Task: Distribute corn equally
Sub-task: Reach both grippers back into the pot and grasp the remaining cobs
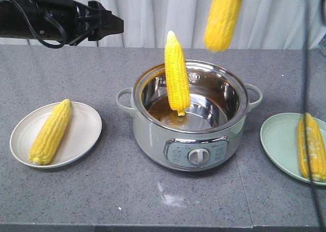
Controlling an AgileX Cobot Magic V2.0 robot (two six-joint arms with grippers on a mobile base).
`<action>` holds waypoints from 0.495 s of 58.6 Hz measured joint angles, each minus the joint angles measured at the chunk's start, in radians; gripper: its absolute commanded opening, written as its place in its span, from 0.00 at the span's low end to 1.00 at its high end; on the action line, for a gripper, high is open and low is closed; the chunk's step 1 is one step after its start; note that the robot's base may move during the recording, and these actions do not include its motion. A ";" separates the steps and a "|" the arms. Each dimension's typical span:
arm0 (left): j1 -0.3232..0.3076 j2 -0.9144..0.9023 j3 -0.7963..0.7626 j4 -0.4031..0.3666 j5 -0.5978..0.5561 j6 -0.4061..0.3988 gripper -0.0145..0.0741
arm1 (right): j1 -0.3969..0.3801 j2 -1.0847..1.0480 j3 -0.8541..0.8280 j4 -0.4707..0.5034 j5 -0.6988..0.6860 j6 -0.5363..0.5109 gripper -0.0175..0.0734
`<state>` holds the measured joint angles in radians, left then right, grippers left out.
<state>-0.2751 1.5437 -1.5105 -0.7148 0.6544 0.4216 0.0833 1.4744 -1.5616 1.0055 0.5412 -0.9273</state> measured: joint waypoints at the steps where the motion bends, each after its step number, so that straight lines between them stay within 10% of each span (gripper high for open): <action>1: -0.003 0.005 0.000 -0.001 -0.011 0.001 0.62 | -0.007 -0.013 0.000 -0.001 0.000 0.000 0.19; 29: -0.197 0.305 -0.266 -0.010 -0.155 0.011 0.76 | -0.295 -0.260 -0.003 -0.066 0.184 0.068 0.19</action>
<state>-0.4721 1.8484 -1.7764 -0.7246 0.4990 0.4328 -0.2118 1.2147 -1.5647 0.9396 0.7248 -0.8597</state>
